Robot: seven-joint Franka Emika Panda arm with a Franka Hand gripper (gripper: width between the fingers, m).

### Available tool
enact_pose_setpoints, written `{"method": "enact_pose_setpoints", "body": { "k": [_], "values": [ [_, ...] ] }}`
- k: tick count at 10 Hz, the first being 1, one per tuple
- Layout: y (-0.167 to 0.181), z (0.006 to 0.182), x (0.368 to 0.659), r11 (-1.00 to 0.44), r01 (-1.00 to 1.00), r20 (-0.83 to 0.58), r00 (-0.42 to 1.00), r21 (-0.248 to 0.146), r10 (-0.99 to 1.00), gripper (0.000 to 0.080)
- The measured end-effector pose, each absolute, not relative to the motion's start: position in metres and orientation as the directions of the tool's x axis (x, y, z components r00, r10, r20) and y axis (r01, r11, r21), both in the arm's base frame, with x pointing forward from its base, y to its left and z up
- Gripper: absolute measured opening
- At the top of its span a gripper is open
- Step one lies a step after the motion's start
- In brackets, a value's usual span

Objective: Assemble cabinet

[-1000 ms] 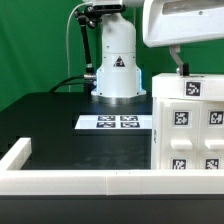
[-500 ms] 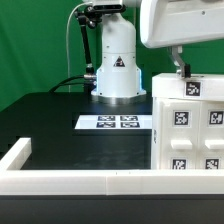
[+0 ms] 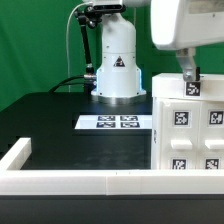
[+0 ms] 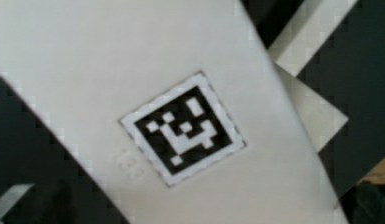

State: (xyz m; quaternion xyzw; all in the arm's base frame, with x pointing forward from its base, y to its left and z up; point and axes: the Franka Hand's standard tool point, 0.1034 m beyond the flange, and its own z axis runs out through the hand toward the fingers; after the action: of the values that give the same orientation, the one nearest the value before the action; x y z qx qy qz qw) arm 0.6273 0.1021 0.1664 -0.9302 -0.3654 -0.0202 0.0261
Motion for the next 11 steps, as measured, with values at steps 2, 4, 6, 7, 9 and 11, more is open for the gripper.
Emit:
{"method": "enact_pose_setpoints", "body": {
  "k": [2,4,6,7,9,11],
  "values": [
    [0.103,0.166,0.626,-0.654,0.757,0.049,0.654,-0.022,0.755,0.0796],
    [0.099,0.165,0.627,-0.538,0.843,0.039,0.538,-0.002,0.842,0.0796],
    [0.095,0.16,0.625,-0.455,0.89,0.027,0.454,0.022,0.891,0.0796],
    [0.095,0.156,0.624,-0.468,0.884,0.024,0.467,0.018,0.884,0.0796],
    [0.094,0.152,0.622,-0.471,0.882,0.018,0.47,0.013,0.882,0.0763],
    [0.097,0.15,0.622,-0.483,0.876,0.017,0.483,0.012,0.876,0.059]
  ]
}}
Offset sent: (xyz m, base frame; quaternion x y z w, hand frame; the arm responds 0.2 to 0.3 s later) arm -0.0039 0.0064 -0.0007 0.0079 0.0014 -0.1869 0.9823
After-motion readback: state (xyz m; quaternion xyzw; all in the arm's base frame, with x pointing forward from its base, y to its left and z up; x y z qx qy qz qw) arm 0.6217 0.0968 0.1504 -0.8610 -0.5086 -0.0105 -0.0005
